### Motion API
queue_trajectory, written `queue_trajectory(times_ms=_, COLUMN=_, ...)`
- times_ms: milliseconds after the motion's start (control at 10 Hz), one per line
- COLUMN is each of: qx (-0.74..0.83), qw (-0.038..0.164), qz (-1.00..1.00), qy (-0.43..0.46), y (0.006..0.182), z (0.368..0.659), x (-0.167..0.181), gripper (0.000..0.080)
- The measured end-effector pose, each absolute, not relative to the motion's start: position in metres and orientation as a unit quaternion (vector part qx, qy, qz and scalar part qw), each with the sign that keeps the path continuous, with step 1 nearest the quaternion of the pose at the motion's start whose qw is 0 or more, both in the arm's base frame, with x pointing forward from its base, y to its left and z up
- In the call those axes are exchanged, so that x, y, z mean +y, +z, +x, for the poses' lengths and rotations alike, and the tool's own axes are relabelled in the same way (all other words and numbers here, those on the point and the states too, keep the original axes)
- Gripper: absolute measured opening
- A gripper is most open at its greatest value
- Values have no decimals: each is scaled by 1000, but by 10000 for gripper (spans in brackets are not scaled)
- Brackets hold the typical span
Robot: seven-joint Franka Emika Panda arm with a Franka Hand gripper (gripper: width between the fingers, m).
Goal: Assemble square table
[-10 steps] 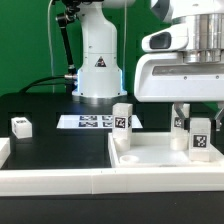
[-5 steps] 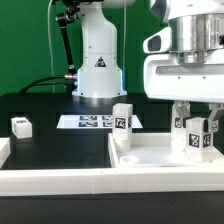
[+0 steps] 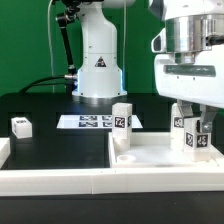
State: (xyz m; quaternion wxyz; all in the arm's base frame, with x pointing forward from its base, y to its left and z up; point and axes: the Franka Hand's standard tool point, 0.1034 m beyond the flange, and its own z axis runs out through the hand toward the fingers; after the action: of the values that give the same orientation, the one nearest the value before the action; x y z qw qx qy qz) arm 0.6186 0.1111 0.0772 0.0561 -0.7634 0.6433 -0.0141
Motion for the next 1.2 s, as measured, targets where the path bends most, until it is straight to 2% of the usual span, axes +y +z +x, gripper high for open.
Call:
queue_trajectory(times_ms=400, qx=685, qw=52, qz=-726, qy=-4, y=77, z=619, x=111, gripper=291)
queue_trajectory(times_ms=500, qx=676, qw=52, qz=-735, qy=-5, y=77, z=618, x=111, gripper=347)
queue_trajectory(times_ms=600, qx=656, qw=51, qz=-753, qy=-6, y=77, z=618, x=111, gripper=347)
queue_trajectory(times_ms=800, qx=609, qw=51, qz=-791, qy=-7, y=77, z=618, x=115, gripper=617)
queue_trajectory(times_ms=900, qx=586, qw=51, qz=-809, qy=-9, y=77, z=618, x=114, gripper=641)
queue_trajectory(times_ms=1200, qx=453, qw=44, qz=-890, qy=-19, y=77, z=617, x=118, gripper=648)
